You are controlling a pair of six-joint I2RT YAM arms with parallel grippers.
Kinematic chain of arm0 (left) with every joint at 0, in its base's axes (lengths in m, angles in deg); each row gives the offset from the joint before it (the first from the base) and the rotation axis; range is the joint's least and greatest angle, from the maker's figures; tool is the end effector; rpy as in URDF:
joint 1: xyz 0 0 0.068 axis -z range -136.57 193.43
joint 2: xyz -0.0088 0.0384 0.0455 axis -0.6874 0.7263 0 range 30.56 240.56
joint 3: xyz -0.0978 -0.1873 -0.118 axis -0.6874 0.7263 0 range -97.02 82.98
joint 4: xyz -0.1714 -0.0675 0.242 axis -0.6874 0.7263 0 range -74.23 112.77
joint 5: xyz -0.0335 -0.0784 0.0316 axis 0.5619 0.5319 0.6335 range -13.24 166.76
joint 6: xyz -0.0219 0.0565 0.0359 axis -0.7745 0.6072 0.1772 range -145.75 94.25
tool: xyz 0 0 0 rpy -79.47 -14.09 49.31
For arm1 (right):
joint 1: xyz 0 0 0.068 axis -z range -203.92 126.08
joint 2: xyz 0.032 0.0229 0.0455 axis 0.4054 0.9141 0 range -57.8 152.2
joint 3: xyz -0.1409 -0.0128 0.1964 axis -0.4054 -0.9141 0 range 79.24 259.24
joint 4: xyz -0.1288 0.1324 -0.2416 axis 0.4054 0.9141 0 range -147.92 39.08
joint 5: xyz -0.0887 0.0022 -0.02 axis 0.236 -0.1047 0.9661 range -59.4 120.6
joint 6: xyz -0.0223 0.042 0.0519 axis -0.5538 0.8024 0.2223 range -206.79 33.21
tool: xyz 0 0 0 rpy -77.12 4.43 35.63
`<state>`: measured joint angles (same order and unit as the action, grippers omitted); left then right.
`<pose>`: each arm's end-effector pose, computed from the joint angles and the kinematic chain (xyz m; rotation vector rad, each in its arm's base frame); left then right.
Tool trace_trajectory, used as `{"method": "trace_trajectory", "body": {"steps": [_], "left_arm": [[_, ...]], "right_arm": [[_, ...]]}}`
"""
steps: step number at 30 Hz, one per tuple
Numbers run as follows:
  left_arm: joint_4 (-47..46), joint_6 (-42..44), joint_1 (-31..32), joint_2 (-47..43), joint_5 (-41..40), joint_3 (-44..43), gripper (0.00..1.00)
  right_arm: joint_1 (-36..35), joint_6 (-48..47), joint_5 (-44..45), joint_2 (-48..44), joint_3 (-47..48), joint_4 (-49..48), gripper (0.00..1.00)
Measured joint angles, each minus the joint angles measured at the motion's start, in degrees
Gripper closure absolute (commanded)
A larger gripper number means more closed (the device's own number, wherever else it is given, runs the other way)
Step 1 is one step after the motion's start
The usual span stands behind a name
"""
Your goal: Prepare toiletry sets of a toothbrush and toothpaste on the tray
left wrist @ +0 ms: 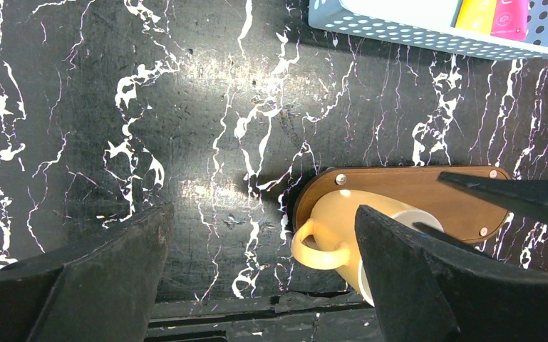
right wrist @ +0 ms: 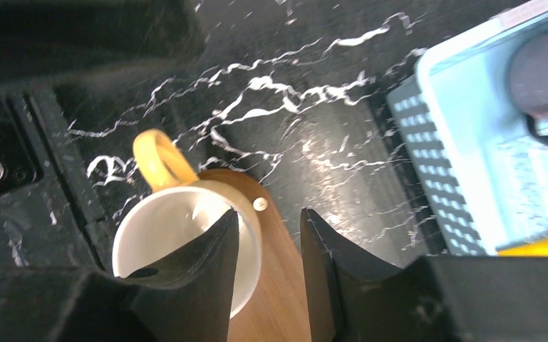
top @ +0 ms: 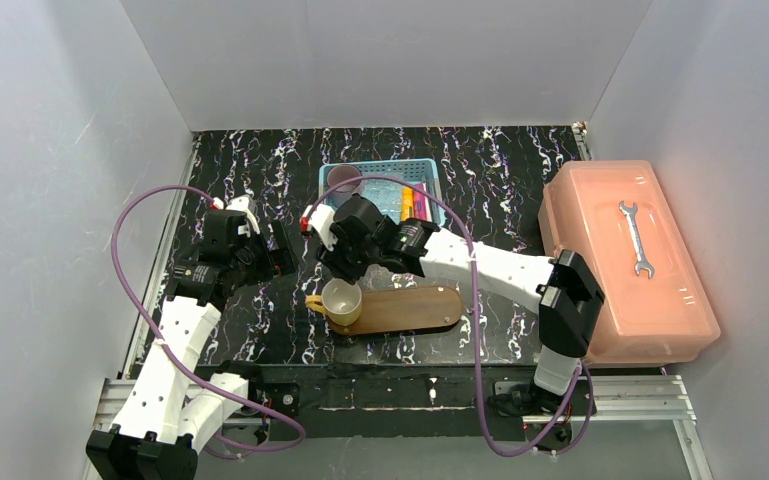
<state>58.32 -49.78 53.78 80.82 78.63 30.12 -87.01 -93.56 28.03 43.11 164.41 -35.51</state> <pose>0.2551 -0.0486 0.2805 -0.2555 2.2782 -0.3521 0.2072 0.4139 0.2391 -1.3377 1.8718 0.5734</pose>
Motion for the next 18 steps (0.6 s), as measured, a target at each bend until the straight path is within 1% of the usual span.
{"method": "trace_trajectory", "body": {"steps": [4, 9, 18], "left_arm": [[0.00, 0.00, 0.00, -0.20, 0.00, 0.00, 0.02], [0.00, 0.00, 0.00, -0.63, 0.00, 0.00, 0.02], [0.00, 0.00, 0.00, -0.63, 0.00, 0.00, 0.02]], "right_arm": [[0.00, 0.63, 4.46, 0.11, 4.48, 2.16, 0.55], [0.02, 1.18, 10.91, 3.10, 15.13, 5.22, 0.55], [1.99, 1.57, 15.80, 10.86, 25.66, 8.50, 0.55]]}}
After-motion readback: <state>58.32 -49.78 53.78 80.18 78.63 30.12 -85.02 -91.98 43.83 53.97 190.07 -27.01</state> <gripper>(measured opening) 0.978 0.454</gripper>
